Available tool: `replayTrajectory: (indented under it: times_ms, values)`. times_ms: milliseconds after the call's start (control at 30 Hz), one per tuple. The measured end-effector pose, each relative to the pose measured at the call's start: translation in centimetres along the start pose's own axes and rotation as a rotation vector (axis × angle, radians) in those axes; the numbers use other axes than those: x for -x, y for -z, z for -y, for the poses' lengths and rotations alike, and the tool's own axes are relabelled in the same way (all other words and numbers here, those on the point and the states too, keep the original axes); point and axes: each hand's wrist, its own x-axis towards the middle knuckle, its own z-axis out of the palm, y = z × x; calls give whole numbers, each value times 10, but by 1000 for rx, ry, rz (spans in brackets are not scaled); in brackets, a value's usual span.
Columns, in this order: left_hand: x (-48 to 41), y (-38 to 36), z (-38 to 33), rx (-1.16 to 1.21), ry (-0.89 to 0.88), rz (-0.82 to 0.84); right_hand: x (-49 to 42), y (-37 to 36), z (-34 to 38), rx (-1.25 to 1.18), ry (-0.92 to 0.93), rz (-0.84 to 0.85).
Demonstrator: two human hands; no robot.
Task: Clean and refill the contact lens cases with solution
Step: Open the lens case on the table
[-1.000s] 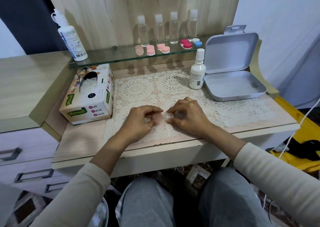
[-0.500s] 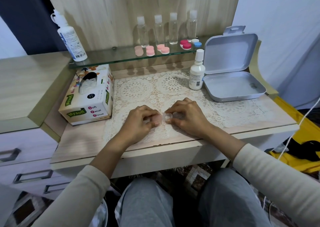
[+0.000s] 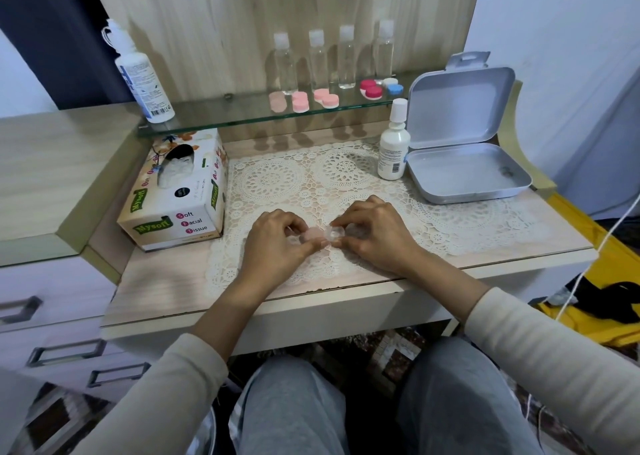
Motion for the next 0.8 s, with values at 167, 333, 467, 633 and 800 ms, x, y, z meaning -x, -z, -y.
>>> replayTrajectory:
  times_ms: [167, 333, 467, 633, 800]
  values:
    - [-3, 2, -1, 15, -56, 115, 1, 1, 0, -1, -1, 1]
    - [-3, 5, 2, 68, -91, 187, 0, 0, -1, 20, 14, 5]
    - [1, 3, 5, 103, -77, 132, 1, 5, 5, 46, -30, 34]
    - [5, 4, 8, 147, -76, 111, 3, 22, 11, 196, -130, 110]
    - [6, 2, 10, 145, -82, 95, 5, 40, -1, 211, -248, 191]
